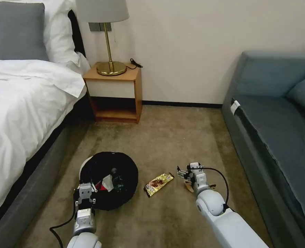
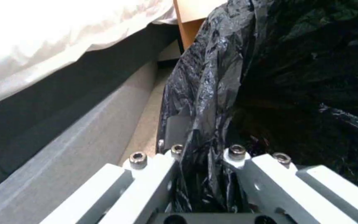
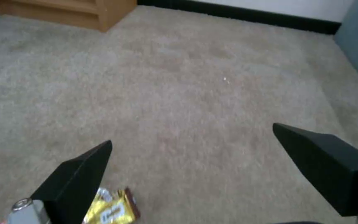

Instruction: Pick up the trash bin, then pick up the garbage on the floor and place it into the trash bin.

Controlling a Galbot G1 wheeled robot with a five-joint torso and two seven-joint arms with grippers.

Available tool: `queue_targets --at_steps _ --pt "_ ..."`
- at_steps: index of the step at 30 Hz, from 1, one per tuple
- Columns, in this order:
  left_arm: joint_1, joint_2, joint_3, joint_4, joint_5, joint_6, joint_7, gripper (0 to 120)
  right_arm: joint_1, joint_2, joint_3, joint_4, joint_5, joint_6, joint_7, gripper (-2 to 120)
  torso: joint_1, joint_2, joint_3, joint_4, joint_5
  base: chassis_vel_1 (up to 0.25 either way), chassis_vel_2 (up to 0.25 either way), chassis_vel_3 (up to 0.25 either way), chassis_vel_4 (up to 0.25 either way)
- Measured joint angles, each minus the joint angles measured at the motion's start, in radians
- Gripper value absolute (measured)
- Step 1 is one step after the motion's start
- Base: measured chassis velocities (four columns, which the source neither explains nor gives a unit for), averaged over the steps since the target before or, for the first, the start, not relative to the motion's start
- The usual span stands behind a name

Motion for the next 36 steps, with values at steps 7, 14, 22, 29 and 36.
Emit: queue_targets --at_steps 7,14,22,29,36 --pt "0.005 0.002 -0.002 -0.006 0.001 -0.004 -0.001 1 -0.018 -0.001 0.0 0.01 -0.018 0.006 -0.001 100 0.0 0.0 0.0 0.0 -0.0001 -0.106 0.12 0.107 -0.117" --pt "0.003 0.001 0.004 -0.011 0.008 -0.001 -0.003 1 -0.037 -0.03 0.004 0.041 -0.04 -0.011 -0.044 100 0.0 0.0 0.0 0.0 -0.0001 -0.119 0.122 0.121 -0.113" --pt "-0.002 0.01 0.006 -0.032 0.008 0.014 -0.003 1 -0.019 -0.103 -0.006 0.051 -0.117 -0.004 -0.188 100 0.0 0.0 0.0 0.0001 0.0003 -0.074 0.079 0.075 -0.075" --pt "-0.015 0.019 0.003 -0.055 0.007 0.037 -0.001 1 0.091 -0.231 -0.109 0.056 -0.165 -0.038 -0.53 100 0.0 0.0 0.0 0.0 0.0 0.0 0.0 0.0 0.0" --pt "-0.015 0.018 0.004 -0.072 0.012 0.059 0.0 1 0.188 -0.258 -0.232 0.018 -0.192 -0.036 -0.706 100 0.0 0.0 0.0 0.0 0.0001 0.0 0.0 0.0 0.0"
